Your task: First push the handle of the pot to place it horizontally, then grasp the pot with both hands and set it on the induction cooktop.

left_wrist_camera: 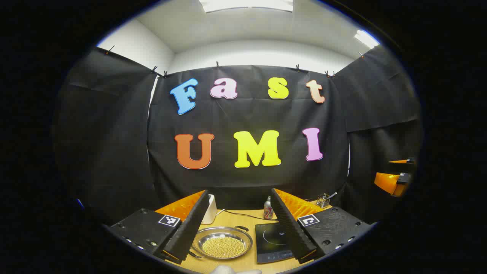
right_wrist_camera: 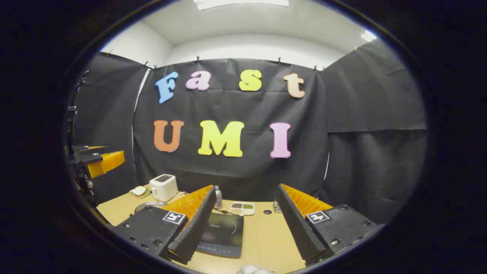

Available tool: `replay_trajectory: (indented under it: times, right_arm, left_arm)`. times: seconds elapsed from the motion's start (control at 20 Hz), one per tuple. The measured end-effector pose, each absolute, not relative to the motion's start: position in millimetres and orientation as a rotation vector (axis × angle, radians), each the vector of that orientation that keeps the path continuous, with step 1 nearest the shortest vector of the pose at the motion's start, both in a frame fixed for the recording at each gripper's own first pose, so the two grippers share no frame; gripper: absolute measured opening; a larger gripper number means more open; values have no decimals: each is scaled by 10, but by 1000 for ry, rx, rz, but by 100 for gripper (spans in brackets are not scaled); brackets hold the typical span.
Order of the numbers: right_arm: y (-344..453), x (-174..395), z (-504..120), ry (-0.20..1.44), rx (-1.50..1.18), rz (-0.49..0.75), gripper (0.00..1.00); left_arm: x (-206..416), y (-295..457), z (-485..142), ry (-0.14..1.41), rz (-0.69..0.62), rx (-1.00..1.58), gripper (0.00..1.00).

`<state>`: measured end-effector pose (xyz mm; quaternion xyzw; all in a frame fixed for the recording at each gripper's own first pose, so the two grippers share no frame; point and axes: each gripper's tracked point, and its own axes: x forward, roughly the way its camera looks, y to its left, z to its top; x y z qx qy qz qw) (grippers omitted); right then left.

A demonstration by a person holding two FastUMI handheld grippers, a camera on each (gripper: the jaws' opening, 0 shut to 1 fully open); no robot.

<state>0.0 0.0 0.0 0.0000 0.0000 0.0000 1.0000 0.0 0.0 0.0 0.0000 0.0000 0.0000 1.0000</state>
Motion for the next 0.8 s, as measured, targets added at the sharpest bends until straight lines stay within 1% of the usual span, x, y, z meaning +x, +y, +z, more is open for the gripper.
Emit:
replay_trajectory:
  times: [0.2,0.25,0.3,0.35,0.4,0.45,0.5,0.55,0.6,0.65,0.7,0.75,0.8]
  right_arm:
    - [13,-15,-28,8,3,-2,96]
    - [16,-26,-25,8,1,-2,96]
    - [19,-32,-41,9,0,-1,96]
    - [26,-40,-38,7,-2,0,96]
    - [30,-39,-36,6,-4,-2,96]
    - [28,-46,-18,4,-4,-3,100]
    - [29,-47,-8,0,-2,-4,96]
    - [22,-45,11,-5,1,-7,96]
    - [28,-48,13,-8,3,-5,96]
    - [31,-46,12,-6,3,-6,96]
    - [32,-49,7,-6,3,-6,96]
    - [33,-50,16,-5,3,-6,96]
    - [36,-53,12,-5,3,-5,96]
  left_arm:
    - [-30,6,-1,-4,-6,-16,96]
    - [-37,7,-13,-2,-7,-19,87]
    - [-26,7,-33,5,-10,-22,96]
    - [-42,9,-51,12,-10,-24,95]
    - [-39,14,-66,17,-11,-23,76]
    - [-43,32,-84,22,-11,-20,82]
    - [-42,34,-103,31,-12,-20,81]
    - [-41,31,-122,37,-13,-21,81]
    - [-43,21,-140,42,-18,-23,73]
    - [-39,2,-155,48,-25,-26,71]
    - [-36,-3,-166,51,-32,-26,54]
    - [-49,-1,-178,58,-34,-24,57]
    - [-55,-3,-191,61,-42,-23,47]
